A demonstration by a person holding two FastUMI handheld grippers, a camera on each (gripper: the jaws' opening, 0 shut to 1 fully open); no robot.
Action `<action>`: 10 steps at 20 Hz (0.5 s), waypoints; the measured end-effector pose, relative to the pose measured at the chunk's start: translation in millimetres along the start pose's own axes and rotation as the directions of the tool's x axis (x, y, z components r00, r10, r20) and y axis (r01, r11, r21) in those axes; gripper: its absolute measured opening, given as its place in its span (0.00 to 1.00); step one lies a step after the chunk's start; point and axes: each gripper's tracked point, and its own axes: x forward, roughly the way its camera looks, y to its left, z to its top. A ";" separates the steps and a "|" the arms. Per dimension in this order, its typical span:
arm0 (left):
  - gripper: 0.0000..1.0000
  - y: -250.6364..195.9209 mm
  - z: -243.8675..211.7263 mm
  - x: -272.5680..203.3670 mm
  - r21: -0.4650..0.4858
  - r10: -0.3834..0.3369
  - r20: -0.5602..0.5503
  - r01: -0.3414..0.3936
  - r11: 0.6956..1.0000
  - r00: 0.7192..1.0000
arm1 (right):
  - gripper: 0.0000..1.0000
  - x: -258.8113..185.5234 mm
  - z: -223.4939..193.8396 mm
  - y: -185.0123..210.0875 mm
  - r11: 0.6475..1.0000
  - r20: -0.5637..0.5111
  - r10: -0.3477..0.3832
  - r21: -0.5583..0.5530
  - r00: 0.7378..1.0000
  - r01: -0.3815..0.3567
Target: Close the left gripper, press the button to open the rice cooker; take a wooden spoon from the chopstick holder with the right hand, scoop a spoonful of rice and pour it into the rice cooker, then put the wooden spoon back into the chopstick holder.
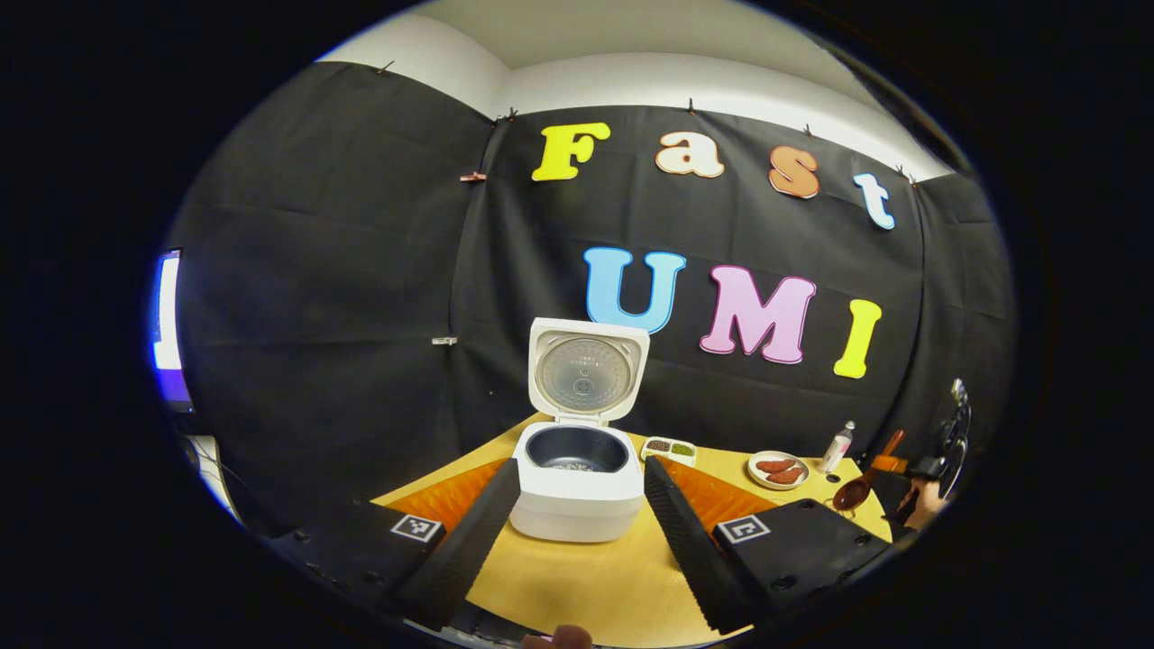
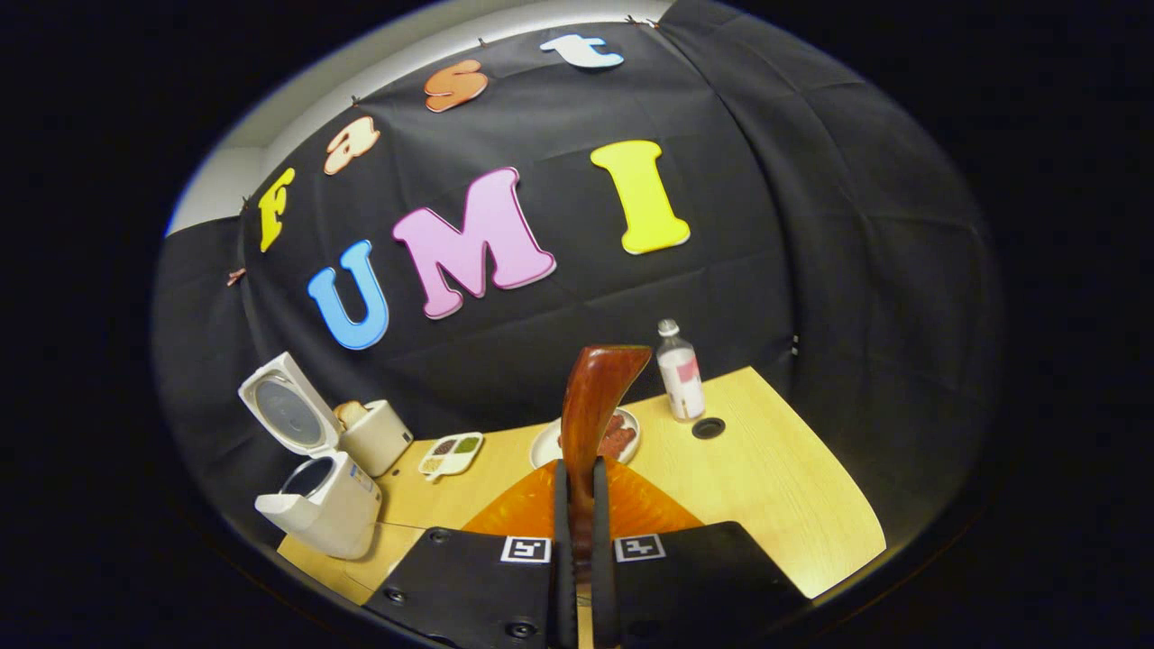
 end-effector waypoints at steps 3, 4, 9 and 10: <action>0.95 5.9 2.7 5.6 0.005 -0.049 -0.006 0.049 0.999 0.999 | 0.11 -12.8 11.5 45.7 0.998 0.033 0.039 -0.053 0.999 -0.037; 0.95 9.0 3.8 8.4 0.007 -0.061 -0.005 0.061 0.998 0.998 | 0.11 -15.2 10.5 62.4 0.996 0.039 0.052 -0.069 0.998 -0.049; 0.95 26.7 6.5 17.5 0.051 -0.109 -0.003 0.109 0.993 0.994 | 0.11 -8.4 -38.3 135.1 0.978 -0.013 0.086 -0.190 0.996 -0.087; 0.95 28.9 8.0 18.2 0.065 -0.118 0.000 0.117 0.991 0.993 | 0.11 -5.5 -49.5 145.7 0.975 -0.026 0.088 -0.204 0.996 -0.091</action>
